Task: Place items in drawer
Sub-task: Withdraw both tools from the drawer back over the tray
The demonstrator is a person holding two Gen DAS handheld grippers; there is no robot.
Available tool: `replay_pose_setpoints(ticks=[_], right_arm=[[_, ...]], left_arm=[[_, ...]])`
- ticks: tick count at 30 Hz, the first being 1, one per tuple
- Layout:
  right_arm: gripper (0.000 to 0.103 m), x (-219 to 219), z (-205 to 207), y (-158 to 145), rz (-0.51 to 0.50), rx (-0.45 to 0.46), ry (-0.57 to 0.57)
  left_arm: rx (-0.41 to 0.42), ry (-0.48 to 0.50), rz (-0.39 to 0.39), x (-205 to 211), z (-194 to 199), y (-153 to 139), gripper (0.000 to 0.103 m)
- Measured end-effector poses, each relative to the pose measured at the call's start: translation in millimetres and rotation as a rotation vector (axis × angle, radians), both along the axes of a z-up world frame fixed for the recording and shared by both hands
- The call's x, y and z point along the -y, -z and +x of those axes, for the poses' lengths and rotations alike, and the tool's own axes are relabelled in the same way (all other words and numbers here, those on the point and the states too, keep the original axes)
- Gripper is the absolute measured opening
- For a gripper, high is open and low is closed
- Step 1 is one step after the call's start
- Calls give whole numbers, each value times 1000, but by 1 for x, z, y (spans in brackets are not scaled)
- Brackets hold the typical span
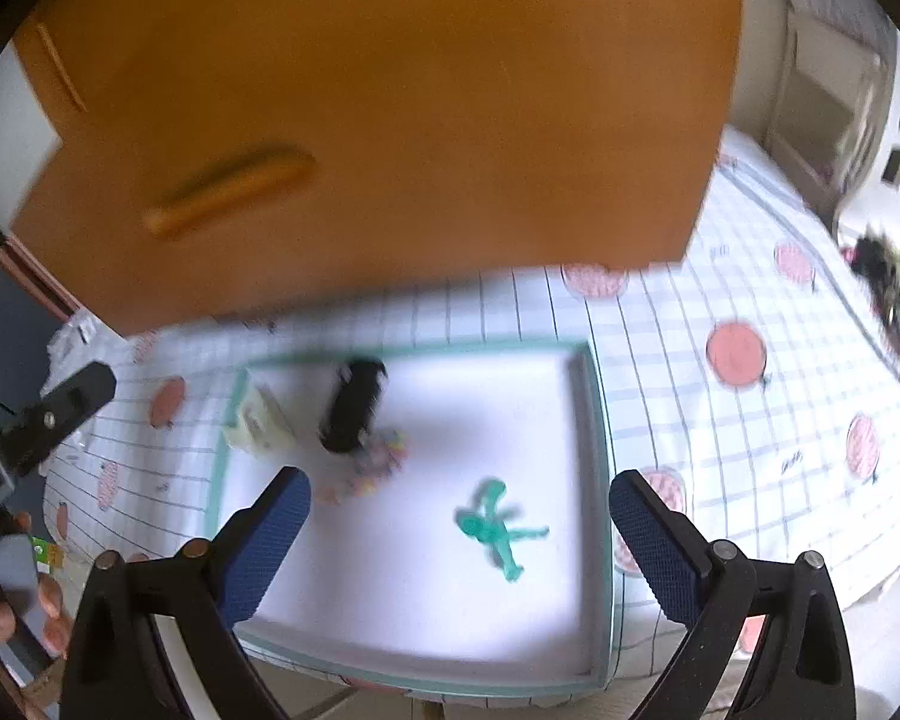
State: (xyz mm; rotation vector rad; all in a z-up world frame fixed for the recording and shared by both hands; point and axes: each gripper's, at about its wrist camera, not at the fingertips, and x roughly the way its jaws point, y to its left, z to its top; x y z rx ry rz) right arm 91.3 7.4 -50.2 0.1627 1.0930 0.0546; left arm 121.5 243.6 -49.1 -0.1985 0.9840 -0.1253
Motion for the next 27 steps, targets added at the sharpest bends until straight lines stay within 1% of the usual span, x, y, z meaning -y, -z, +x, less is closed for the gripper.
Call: replay_pose_setpoints(ticks=[4, 8, 11, 15, 20, 23, 24, 26, 27], right_arm=[[100, 3, 1, 26, -29, -69, 7], [98, 4, 4, 46, -42, -136, 6], [97, 3, 4, 54, -46, -155, 3], [97, 2, 6, 68, -69, -208, 1], [96, 6, 7, 82, -74, -273, 21], [90, 8, 7, 88, -74, -296, 31], [90, 8, 7, 89, -75, -301, 32], [90, 8, 7, 91, -78, -310, 31], [89, 7, 7, 92, -79, -313, 30]], left_arm=[[-57, 20, 25, 6, -5, 24, 103], [-106, 27, 22, 7, -8, 43, 103], [-131, 38, 25, 9, -10, 54, 103], [-160, 62, 35, 14, -13, 67, 103], [-184, 79, 38, 19, -15, 78, 102], [-186, 92, 42, 23, -14, 82, 102], [-189, 99, 45, 24, -13, 84, 102], [-194, 115, 49, 28, -11, 86, 96], [-198, 125, 55, 32, -10, 89, 96]])
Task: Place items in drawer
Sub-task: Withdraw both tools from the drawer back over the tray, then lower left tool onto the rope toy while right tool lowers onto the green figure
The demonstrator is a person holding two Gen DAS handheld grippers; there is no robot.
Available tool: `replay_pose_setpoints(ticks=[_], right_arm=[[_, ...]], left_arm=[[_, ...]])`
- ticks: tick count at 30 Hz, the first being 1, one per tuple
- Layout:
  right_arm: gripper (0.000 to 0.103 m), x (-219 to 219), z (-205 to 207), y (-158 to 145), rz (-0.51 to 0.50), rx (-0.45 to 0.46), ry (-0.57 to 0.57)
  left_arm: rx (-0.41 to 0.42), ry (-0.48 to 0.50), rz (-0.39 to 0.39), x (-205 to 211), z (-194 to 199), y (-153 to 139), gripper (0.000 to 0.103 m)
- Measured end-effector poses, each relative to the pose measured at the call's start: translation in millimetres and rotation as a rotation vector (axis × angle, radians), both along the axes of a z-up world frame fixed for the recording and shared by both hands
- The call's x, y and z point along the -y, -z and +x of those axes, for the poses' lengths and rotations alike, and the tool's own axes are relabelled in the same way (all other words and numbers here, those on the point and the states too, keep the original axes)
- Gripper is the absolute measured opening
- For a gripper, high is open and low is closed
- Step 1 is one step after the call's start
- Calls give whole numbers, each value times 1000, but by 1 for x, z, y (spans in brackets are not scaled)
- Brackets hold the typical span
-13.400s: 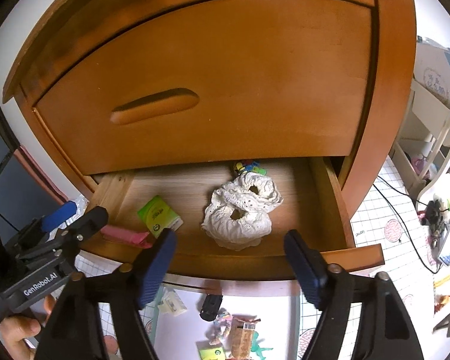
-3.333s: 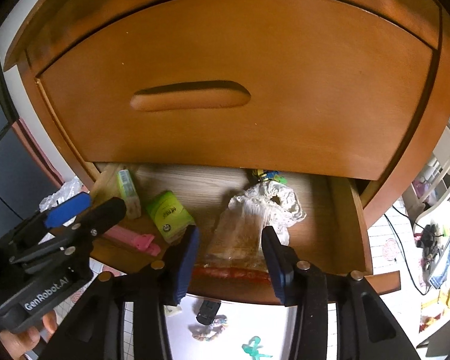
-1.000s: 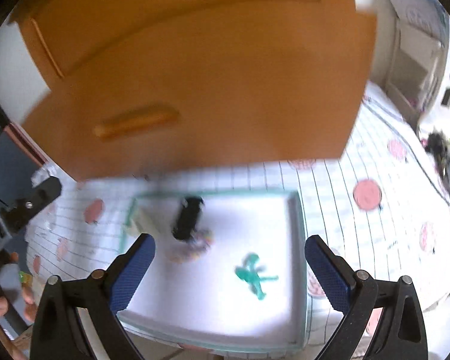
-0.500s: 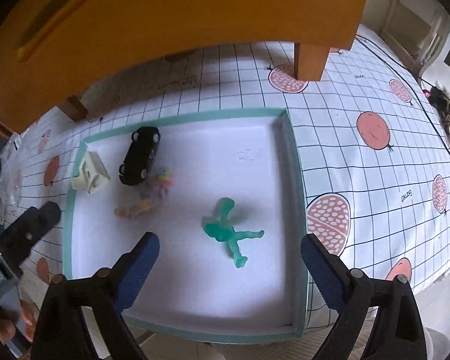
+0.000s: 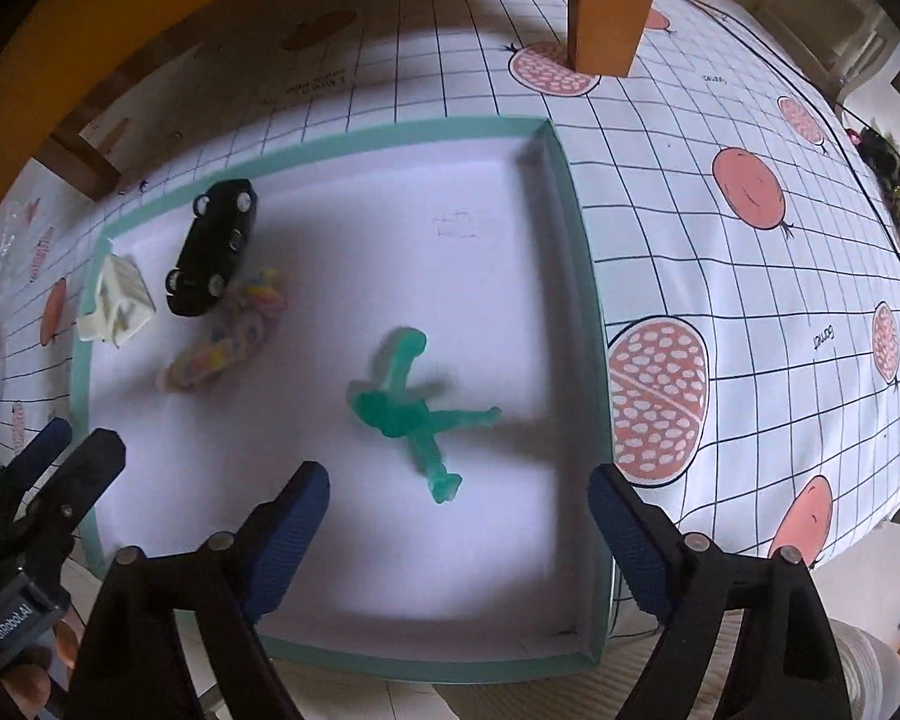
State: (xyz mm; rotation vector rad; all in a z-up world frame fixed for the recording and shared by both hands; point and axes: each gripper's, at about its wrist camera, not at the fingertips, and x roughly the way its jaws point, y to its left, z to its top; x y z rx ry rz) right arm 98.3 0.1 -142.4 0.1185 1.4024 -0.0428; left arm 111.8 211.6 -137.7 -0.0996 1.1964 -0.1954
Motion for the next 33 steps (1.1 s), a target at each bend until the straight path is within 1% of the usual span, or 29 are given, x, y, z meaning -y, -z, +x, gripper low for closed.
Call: replay_pose_setpoints(ticks=[6, 7, 8, 9, 10, 13, 15, 16, 17, 20, 22, 23, 24, 26, 28, 30, 33], right_arm=[[85, 1, 1, 6, -5, -12, 6], [85, 1, 2, 7, -4, -15, 8], [84, 1, 2, 8, -4, -20, 10], [83, 1, 2, 10, -5, -26, 12], [82, 1, 3, 11, -6, -32, 13], [80, 2, 5, 15, -7, -40, 14], [78, -1, 7, 17, -10, -38, 10], [77, -4, 8, 19, -11, -40, 6], [73, -4, 8, 20, -13, -43, -1], [68, -10, 10, 27, -13, -61, -5], [65, -10, 11, 29, -14, -56, 4], [63, -10, 12, 29, -13, -53, 7], [62, -11, 12, 30, -14, -53, 7], [62, -14, 13, 32, -22, -54, 2], [58, -17, 14, 32, -32, -49, -3], [49, -19, 17, 32, -35, -43, -6], [47, -20, 19, 31, -34, -41, -7]], left_arm=[[7, 55, 18, 17, 6, 1, 96], [10, 65, 23, 20, 8, 2, 92], [11, 74, 27, 22, 11, 2, 83], [6, 85, 30, 25, 13, 2, 80], [4, 91, 35, 27, 15, 3, 79], [16, 119, 61, 35, 20, 3, 78], [17, 142, 76, 40, 22, 4, 75], [15, 150, 84, 42, 23, 5, 71], [12, 158, 90, 43, 24, 7, 68], [2, 173, 102, 46, 27, 10, 64], [1, 188, 112, 49, 28, 12, 62], [0, 197, 116, 51, 29, 13, 60], [-2, 205, 121, 52, 29, 14, 58], [-4, 215, 124, 54, 29, 14, 50], [-4, 220, 126, 56, 30, 13, 45], [-6, 225, 125, 57, 30, 14, 39], [-15, 229, 127, 59, 29, 15, 32]])
